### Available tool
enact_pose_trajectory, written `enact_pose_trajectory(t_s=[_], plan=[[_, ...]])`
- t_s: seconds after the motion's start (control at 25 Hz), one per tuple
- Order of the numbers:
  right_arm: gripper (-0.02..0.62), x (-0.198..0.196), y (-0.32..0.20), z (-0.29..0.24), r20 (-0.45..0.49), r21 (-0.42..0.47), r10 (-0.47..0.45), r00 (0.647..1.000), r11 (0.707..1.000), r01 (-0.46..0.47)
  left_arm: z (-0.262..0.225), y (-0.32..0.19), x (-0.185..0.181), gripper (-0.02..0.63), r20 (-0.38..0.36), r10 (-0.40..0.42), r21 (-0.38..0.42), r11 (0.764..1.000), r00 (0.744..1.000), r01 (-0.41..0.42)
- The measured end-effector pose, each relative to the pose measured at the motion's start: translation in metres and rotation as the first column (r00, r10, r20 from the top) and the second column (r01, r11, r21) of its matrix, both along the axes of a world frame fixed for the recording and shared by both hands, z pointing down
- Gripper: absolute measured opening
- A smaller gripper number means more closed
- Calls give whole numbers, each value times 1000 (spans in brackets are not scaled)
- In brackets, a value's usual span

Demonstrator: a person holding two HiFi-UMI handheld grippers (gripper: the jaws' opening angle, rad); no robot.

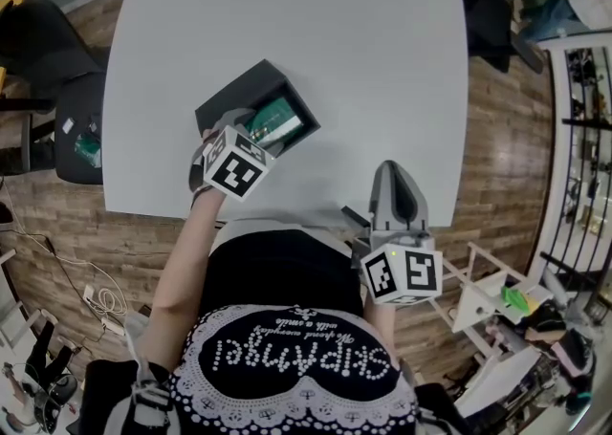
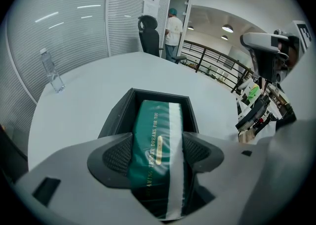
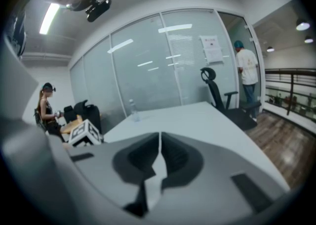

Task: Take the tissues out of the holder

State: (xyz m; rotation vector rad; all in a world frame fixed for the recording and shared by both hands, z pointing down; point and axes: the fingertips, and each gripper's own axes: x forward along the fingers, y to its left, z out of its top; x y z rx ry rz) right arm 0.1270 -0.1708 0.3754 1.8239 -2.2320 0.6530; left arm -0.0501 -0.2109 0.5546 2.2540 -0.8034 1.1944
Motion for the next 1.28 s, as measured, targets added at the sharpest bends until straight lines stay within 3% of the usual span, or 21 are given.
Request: enact_pose_trajectory(t_s=[0.64,0.92,1.28], plan=[[35,1,15,-7,-23,3,37,999,999,-37,-18,2,-6,336,-32,-24,31,999,999,25],[35,-1,30,-9,-30,8,63,998,998,-63,-54,-3,-12,334,-97,-48,127,990,994,60],[35,4,27,-17,-25,49,16,1000,999,-14,-105,-18,-17,334,-152,-121,270,950,981,159]])
